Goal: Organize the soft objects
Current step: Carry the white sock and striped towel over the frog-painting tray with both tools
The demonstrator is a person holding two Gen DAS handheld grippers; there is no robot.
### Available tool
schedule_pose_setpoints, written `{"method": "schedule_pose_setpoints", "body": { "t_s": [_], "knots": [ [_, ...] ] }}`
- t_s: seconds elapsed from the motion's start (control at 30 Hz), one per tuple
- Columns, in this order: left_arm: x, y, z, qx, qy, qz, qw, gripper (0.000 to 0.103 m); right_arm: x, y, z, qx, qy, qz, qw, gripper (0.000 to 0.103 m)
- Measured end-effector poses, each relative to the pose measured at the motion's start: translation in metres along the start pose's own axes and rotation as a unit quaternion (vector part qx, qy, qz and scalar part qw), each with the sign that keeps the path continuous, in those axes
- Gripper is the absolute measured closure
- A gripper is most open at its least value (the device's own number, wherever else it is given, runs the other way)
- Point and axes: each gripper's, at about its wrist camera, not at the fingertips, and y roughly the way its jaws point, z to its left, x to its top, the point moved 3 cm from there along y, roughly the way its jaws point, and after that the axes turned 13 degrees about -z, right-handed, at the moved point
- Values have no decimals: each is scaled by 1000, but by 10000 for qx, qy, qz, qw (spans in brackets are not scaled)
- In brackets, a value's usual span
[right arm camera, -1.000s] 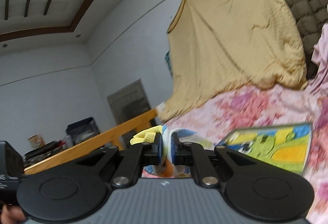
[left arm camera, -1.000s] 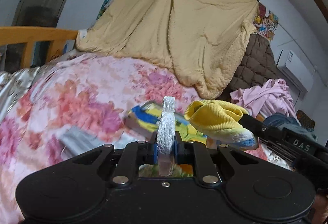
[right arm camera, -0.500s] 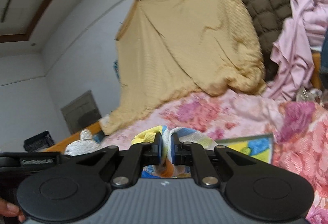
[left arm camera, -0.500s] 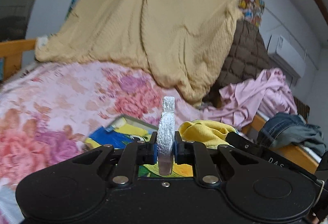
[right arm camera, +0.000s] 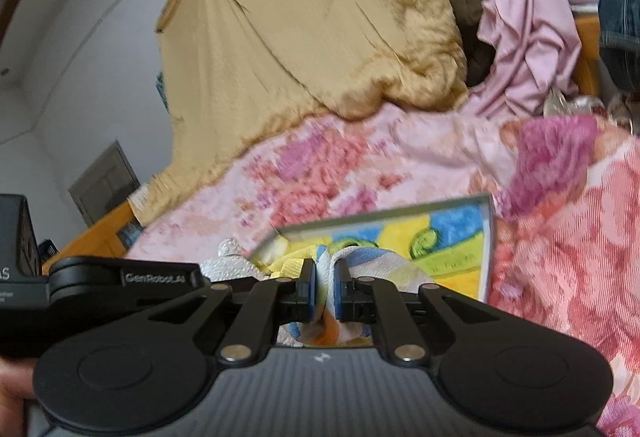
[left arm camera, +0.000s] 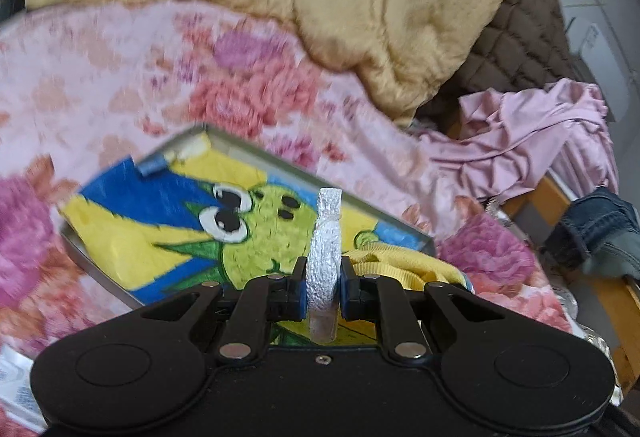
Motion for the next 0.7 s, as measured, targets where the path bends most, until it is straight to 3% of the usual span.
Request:
{"method": "schedule_pose_setpoints", "body": {
  "t_s": [0.23,0.47,0.63,0.7],
  "knots": [
    [-13,33,11,128,-531,475,9974,88,-12,13,-7,-239,-81,413,9988,92],
    [-19,48,15,589,-458,1036,9918,87,-22,18,-3,-408,-385,749,9956,90],
    [-23,53,16,779,-350,1306,9877,78,-28,22,-6,-521,-483,968,9928,82],
    [-22,53,17,820,-350,1326,9872,67,-29,23,-7,-519,-446,1047,9922,82]
  ]
}}
